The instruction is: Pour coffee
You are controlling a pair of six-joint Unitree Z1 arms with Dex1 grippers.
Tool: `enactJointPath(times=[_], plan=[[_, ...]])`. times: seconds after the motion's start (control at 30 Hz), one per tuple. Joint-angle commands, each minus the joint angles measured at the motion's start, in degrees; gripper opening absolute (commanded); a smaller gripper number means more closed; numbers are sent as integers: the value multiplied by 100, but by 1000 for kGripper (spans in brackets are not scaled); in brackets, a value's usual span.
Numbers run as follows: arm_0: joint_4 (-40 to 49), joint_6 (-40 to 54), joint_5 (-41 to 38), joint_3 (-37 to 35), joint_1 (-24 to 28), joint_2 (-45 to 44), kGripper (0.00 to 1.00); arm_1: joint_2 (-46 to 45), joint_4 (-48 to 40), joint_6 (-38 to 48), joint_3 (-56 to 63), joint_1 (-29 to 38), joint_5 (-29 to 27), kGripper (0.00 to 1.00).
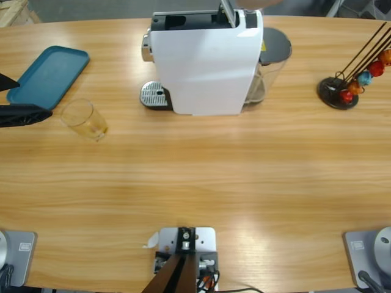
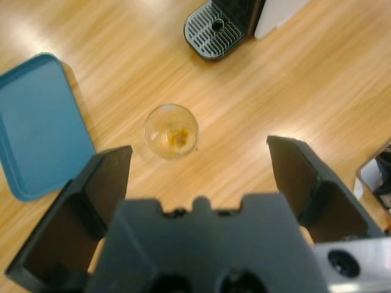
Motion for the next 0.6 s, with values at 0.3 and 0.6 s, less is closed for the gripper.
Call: enactJointPath(times=[0.3,0.6], plan=[[13,-74,-98,98,-39,-78,954,1299,307,294,-130,609,428,0],[13,-83,-98,103,-39,-136,954,1471,412,521,-130,609,505,0]])
